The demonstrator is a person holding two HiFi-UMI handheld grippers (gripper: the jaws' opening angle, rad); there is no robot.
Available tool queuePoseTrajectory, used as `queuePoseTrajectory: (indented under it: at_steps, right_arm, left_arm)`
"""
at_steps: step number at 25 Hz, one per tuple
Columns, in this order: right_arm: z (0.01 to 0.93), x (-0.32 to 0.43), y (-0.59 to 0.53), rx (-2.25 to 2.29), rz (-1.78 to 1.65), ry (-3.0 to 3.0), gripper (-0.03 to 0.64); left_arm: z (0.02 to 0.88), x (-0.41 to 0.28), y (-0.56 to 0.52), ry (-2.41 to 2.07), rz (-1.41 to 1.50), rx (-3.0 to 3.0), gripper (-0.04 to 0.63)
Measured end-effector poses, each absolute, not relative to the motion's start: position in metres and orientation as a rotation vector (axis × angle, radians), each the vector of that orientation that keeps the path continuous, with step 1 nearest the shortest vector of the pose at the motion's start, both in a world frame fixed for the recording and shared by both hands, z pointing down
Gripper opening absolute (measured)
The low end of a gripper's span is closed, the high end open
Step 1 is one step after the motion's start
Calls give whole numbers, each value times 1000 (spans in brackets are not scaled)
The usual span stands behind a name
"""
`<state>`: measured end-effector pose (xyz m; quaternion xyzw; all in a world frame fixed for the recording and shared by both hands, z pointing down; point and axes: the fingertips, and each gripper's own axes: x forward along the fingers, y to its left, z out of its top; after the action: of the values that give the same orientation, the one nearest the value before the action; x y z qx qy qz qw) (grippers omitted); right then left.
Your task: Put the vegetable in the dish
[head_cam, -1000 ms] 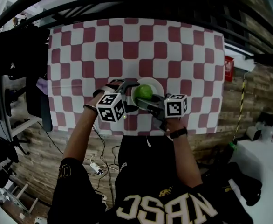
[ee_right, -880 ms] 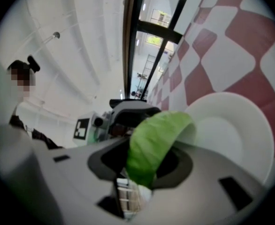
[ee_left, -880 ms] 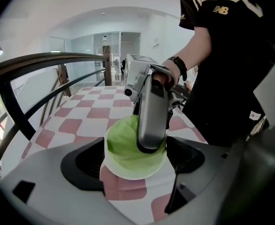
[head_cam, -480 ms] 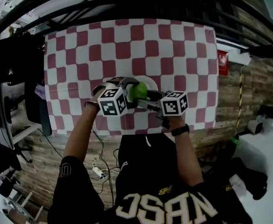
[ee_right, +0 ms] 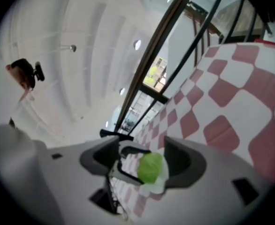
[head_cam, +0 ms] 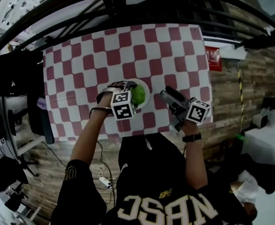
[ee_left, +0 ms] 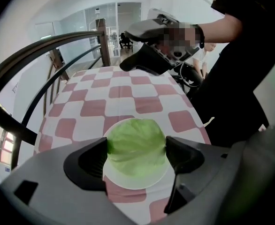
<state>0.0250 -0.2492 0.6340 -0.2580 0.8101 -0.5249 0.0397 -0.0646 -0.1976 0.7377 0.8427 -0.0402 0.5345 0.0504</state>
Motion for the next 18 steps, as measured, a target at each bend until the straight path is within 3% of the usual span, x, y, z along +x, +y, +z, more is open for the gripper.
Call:
queuePoseTrajectory:
  at_steps: [5, 12, 18]
  right_arm:
    - [630, 26, -238, -786, -1566, 2500, 295]
    - [612, 13, -224, -688, -1485, 2623, 295]
    - [570, 14, -227, -757, -1218, 2823, 293]
  left_arm:
    - [751, -68, -206, -119, 1833, 2491, 402]
    - [760, -71, -207, -209, 1879, 2496, 397]
    - [736, -72, -200, -530, 1669, 2538, 397]
